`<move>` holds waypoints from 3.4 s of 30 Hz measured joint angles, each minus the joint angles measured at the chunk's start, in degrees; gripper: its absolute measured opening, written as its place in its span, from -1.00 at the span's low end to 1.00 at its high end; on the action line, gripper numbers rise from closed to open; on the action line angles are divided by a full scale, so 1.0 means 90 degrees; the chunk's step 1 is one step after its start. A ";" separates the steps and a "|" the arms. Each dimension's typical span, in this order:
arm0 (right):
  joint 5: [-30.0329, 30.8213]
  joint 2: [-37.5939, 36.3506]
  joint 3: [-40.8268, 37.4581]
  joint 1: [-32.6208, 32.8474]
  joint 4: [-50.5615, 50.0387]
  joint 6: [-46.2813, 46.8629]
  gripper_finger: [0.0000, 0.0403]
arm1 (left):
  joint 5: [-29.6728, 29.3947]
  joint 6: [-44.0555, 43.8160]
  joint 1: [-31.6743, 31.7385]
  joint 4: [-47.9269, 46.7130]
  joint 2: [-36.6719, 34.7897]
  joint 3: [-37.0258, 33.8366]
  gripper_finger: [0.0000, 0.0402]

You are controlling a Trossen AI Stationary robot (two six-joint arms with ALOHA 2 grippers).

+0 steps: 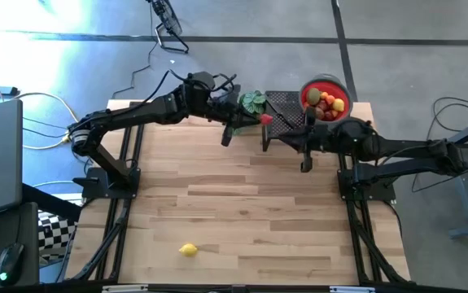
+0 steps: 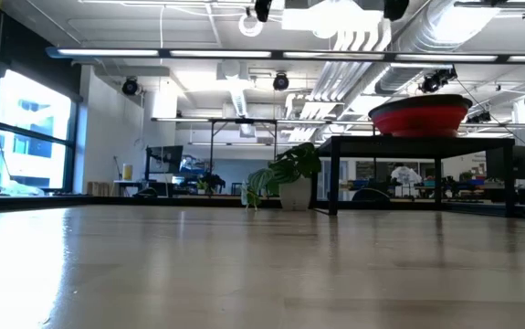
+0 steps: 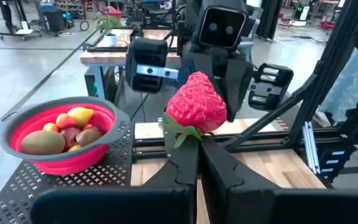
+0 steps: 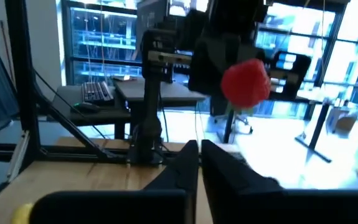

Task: Pick & Place Fruit
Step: Put the red strawberry into the red strainer bowl

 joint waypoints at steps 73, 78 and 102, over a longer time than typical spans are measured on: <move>0.0472 0.1639 0.0000 -0.0051 0.2693 -0.0814 0.08 | 0.0027 0.0143 -0.0206 -0.0102 0.0214 -0.0002 -1.00; 0.0474 0.1639 0.0000 -0.0051 0.2693 -0.0822 -0.13 | 0.0030 0.0143 -0.0206 -0.0104 0.0214 -0.0002 -1.00; 0.0487 0.1639 0.0000 -0.0051 0.2697 -0.0839 -0.34 | 0.0033 0.0138 -0.0206 -0.0107 0.0214 -0.0002 -0.99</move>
